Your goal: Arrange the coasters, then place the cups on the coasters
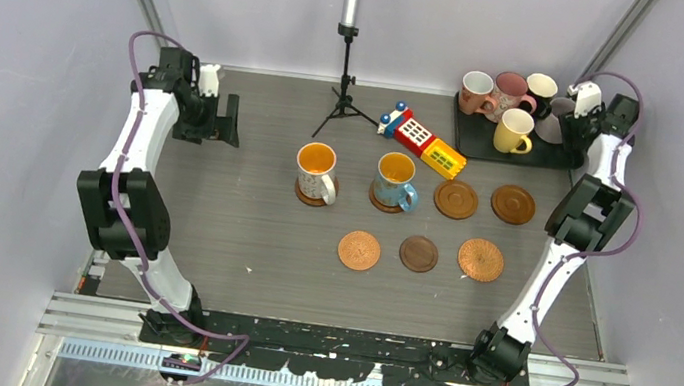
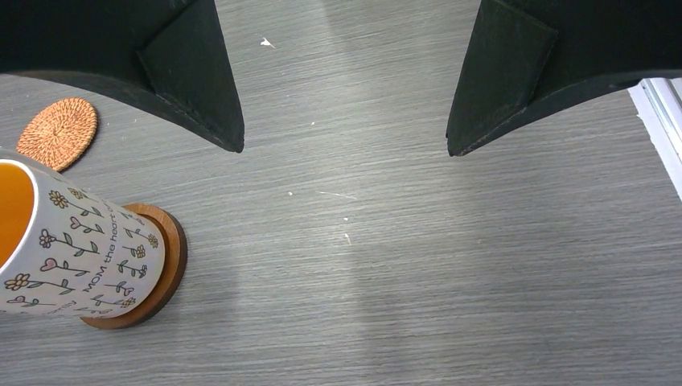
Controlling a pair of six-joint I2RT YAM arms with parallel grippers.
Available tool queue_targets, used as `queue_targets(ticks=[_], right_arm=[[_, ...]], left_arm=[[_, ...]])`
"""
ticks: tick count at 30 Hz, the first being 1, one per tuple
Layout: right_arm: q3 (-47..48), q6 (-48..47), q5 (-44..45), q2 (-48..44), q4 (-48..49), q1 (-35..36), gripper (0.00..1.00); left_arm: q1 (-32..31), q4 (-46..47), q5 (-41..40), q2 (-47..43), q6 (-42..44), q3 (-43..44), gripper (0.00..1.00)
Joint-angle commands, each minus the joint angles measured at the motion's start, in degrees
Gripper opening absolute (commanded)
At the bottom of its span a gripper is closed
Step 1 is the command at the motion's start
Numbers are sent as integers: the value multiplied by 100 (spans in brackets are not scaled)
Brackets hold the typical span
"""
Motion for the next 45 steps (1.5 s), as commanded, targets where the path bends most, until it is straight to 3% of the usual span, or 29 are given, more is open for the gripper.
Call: queue_targets(ticks=[1, 11, 27, 37, 45], right_arm=[[-5, -215, -261, -136, -54, 20, 63], [-626, 145, -764, -727, -115, 42, 47], [166, 1520, -75, -84, -55, 190, 46], [221, 1741, 1, -25, 7, 201, 36], [-104, 1788, 42, -352, -72, 176, 12]], left_arm=[[24, -61, -61, 25, 29, 277, 100], [27, -52, -46, 66, -13, 336, 100], [25, -66, -145, 103, 23, 429, 100], [21, -83, -124, 180, 7, 479, 100], [28, -63, -97, 196, -11, 485, 100]])
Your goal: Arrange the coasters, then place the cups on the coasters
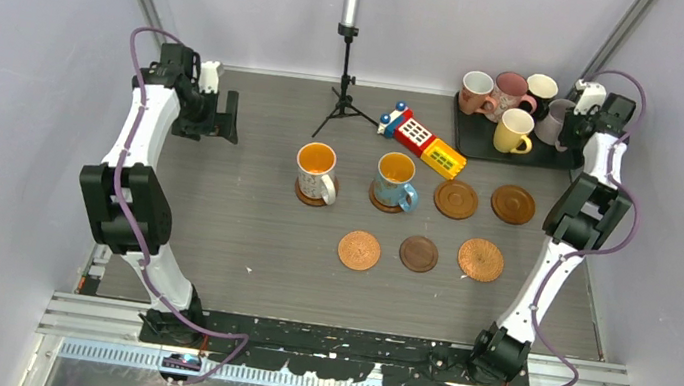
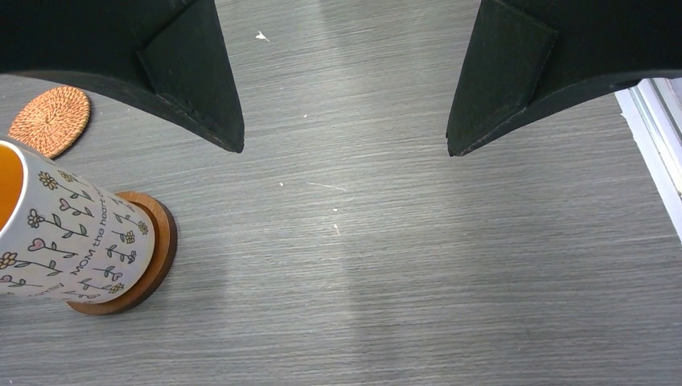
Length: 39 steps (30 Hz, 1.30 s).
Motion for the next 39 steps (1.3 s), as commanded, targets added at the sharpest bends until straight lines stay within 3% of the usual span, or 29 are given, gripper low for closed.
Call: queue_targets(ticks=[1, 4, 15, 39], right_arm=[[-118, 72, 9, -445, 36, 4, 9], [-287, 236, 41, -664, 40, -14, 0], [-1227, 1085, -28, -1342, 1157, -55, 0], [-2679, 1507, -161, -2703, 2509, -123, 0]], left_arm=[[22, 17, 53, -27, 4, 199, 100], [22, 40, 78, -42, -7, 167, 100], [23, 32, 133, -6, 44, 238, 100], [23, 158, 325, -49, 90, 186, 100]])
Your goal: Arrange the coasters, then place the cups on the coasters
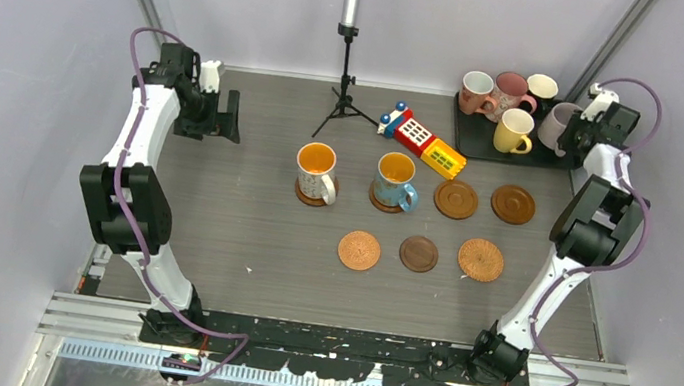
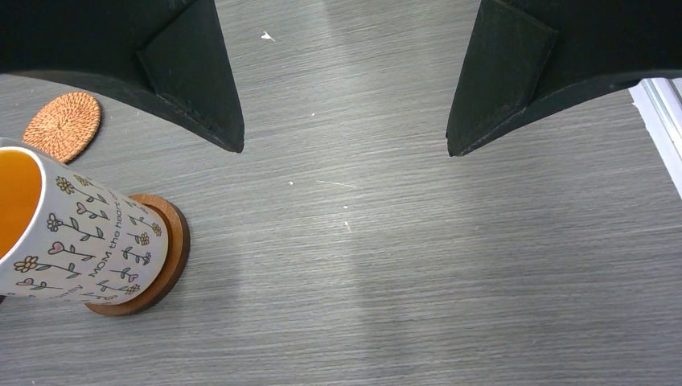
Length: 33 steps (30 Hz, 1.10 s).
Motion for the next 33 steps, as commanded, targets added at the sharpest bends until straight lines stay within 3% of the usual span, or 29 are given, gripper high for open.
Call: queue_targets(ticks=[1, 8, 22, 33], right_arm=[[-16, 156, -205, -1014, 1090, -45, 0], [-261, 334, -656, -1715, 1160, -50, 0], [-601, 253, -2057, -3290, -375, 308, 0], [-1987, -383, -2493, -4605, -1338, 1077, 0]], left_arm=[[21, 139, 172, -65, 79, 178, 100], [23, 148, 243, -102, 118, 156, 100], [26, 462, 506, -309, -27, -173, 100], [24, 545, 616, -349, 33, -276, 100]])
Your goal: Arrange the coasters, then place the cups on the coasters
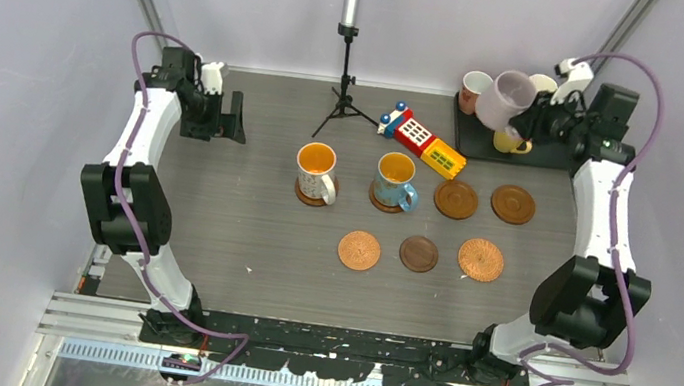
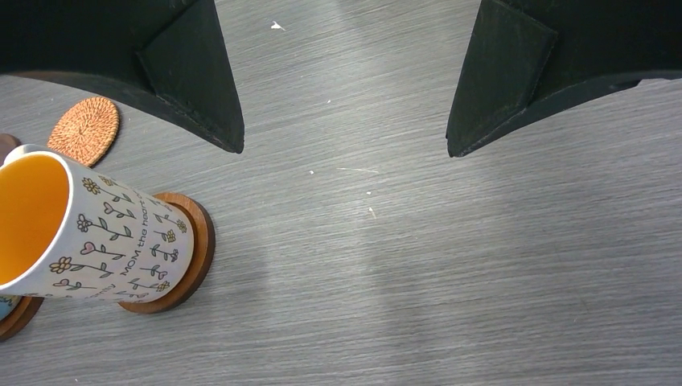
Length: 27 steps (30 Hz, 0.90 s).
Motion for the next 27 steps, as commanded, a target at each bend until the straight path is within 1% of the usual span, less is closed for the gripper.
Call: queue_targets(ticks=[1, 5, 9, 13, 18, 27], right_arm=[[-611, -415, -473, -932, 79, 200, 0], [-1492, -719, -518, -1467, 123, 305, 0], [-2373, -777, -549, -1902, 593, 361, 0], [-2875, -1015, -582, -2099, 751, 395, 0], [-3200, -1237, -260, -1983, 956, 497, 0], [-3568, -1670, -49, -1427, 1501, 559, 0]], left_arm=[[23, 173, 159, -324, 61, -4, 100], [28, 100, 179, -304, 173, 50, 100], [28, 26, 196, -261, 284, 159, 100], [29, -42, 213, -234, 338, 253, 100], [4, -35, 239, -244, 297, 282, 100], [-75, -25, 175, -278, 123, 186, 100]])
